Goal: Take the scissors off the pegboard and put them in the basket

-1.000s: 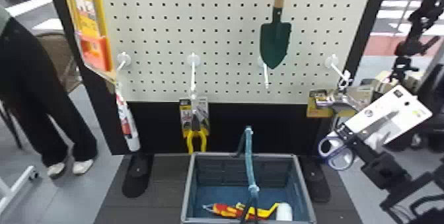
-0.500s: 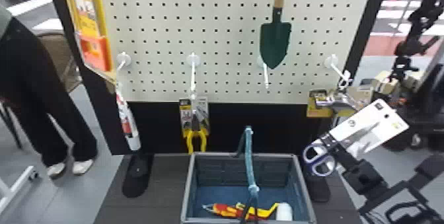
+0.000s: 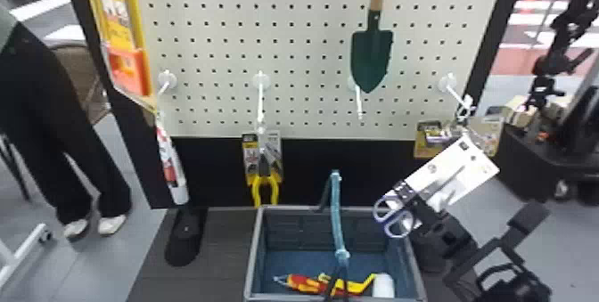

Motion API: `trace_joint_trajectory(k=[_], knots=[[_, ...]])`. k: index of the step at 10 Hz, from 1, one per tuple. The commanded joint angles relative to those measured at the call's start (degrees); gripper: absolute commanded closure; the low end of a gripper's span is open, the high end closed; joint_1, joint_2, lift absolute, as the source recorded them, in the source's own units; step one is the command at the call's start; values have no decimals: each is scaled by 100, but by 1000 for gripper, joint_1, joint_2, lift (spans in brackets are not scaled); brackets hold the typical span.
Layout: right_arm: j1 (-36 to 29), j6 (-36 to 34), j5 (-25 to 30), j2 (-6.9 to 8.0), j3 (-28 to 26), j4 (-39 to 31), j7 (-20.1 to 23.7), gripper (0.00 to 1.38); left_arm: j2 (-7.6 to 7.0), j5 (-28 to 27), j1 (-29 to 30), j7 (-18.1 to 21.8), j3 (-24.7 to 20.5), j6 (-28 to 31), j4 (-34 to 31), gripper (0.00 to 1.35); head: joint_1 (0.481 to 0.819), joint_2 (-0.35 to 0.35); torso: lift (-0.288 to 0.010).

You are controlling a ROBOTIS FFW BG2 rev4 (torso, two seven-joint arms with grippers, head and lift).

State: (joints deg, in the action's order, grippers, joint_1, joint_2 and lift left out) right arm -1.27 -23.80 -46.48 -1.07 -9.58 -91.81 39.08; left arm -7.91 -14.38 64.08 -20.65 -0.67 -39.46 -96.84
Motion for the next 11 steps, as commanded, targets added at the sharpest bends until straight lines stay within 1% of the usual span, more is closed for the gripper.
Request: trace_joint_trajectory(k=[1,7,11], knots=[[62,42,-72,-25,229,160,3,1248,0,5,-19,0,-4,0,1,101,549,0,-100],[161,95,-309,-122,853,624,3,1248,-18,5,-92,0,5,-35,58,101,549,0,-100],[259,95,-397,-174,1187,792,3,1248,-18,14,-117,0,5,-44,86,101,549,0,-100]])
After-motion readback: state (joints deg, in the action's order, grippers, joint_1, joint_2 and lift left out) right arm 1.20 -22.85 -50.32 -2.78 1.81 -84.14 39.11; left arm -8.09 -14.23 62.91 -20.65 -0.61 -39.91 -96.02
